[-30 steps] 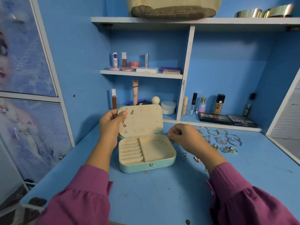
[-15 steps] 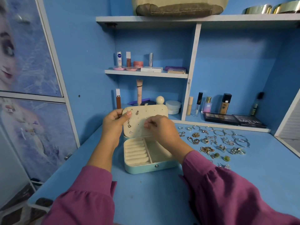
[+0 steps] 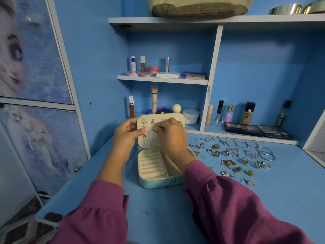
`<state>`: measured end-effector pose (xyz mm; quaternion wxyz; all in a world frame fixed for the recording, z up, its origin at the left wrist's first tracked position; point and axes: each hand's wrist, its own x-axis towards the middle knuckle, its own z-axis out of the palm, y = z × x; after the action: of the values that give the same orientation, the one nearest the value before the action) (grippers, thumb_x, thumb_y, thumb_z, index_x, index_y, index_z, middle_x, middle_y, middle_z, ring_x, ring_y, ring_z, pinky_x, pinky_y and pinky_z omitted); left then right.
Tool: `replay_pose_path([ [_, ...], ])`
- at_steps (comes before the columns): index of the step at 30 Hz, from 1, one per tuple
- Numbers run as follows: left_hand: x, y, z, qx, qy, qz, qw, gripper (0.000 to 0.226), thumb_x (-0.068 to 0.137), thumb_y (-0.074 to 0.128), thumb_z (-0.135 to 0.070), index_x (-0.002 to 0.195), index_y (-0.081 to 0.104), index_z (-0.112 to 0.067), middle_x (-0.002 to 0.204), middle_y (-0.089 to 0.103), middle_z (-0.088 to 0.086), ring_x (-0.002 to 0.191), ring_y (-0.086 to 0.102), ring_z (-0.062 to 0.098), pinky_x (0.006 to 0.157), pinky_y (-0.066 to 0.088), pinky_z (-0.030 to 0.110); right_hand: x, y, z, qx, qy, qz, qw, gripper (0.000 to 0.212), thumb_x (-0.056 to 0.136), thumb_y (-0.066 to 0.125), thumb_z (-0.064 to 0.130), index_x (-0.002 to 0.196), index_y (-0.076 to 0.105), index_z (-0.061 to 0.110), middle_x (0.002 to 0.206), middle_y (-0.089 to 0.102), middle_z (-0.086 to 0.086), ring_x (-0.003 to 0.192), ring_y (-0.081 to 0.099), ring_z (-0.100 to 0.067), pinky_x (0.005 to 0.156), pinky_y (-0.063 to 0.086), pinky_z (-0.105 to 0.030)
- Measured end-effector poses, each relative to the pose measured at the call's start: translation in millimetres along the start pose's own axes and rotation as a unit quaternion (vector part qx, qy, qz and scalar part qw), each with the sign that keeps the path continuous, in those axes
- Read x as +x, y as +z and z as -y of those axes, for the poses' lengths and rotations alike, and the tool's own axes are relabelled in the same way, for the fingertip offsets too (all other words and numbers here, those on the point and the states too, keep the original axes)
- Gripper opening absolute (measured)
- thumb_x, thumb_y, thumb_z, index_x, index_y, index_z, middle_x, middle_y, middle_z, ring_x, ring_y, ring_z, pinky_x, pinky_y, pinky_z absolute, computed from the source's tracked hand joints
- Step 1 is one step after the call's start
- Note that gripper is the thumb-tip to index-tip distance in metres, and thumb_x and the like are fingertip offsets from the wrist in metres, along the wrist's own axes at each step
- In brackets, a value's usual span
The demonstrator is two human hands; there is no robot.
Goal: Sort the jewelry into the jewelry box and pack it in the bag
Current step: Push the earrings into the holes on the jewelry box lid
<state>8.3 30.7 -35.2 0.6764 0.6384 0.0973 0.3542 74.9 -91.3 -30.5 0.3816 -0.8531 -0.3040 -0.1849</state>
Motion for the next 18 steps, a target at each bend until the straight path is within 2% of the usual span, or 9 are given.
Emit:
replay_pose_path([
  [5,-1.8,2.8,-1.2,0.009,0.010,-0.010,1.000,0.035,0.080,0.061,0.015,0.109,0.061,-0.005,0.085,0.069,0.004,0.065,0.067,0.000,0.060,0.051,0.013,-0.9,1.6,1.5,-0.011,0.000,-0.027,1.000,0.018,0.091,0.059,0.031,0.104,0.071,0.025,0.107,0.061,0.002,0.103,0.048,-0.020,0.084,0.032,-0.032],
  [11,-3.7,3.5,-1.5,0.022,0.024,-0.016,0.999,0.033,0.081,0.062,0.013,0.107,0.062,-0.005,0.086,0.069,0.004,0.067,0.067,0.000,0.061,0.051,0.012,-2.4,1.7,3.3,-0.037,-0.030,-0.064,0.997,0.019,0.090,0.060,0.031,0.103,0.071,0.022,0.101,0.064,-0.001,0.098,0.051,-0.024,0.082,0.036,-0.036],
  [14,-4.2,2.5,-1.9,0.031,0.028,-0.016,0.999,0.031,0.080,0.063,0.012,0.105,0.064,-0.007,0.085,0.070,0.002,0.068,0.067,0.001,0.062,0.051,0.013,-2.9,-0.6,3.9,-0.054,-0.043,-0.079,0.994,0.021,0.089,0.061,0.031,0.107,0.067,0.021,0.104,0.063,-0.001,0.099,0.051,-0.023,0.082,0.037,-0.036],
  [16,-4.1,1.3,-3.0,0.037,0.026,-0.015,0.999,0.031,0.080,0.065,0.011,0.104,0.065,-0.008,0.084,0.070,0.002,0.068,0.067,0.002,0.062,0.052,0.014,-2.0,-3.3,3.8,-0.067,-0.041,-0.093,0.993,0.031,0.087,0.064,0.032,0.116,0.061,0.022,0.109,0.058,-0.001,0.101,0.049,-0.023,0.083,0.036,-0.035],
  [18,-3.6,0.1,-3.3,0.053,0.021,-0.015,0.998,0.032,0.079,0.066,0.010,0.105,0.065,-0.009,0.082,0.068,0.003,0.068,0.066,0.005,0.063,0.051,0.015,0.0,-5.3,3.8,-0.106,-0.054,-0.111,0.987,0.045,0.080,0.071,0.033,0.122,0.058,0.024,0.107,0.057,-0.004,0.098,0.050,-0.025,0.078,0.040,-0.036],
])
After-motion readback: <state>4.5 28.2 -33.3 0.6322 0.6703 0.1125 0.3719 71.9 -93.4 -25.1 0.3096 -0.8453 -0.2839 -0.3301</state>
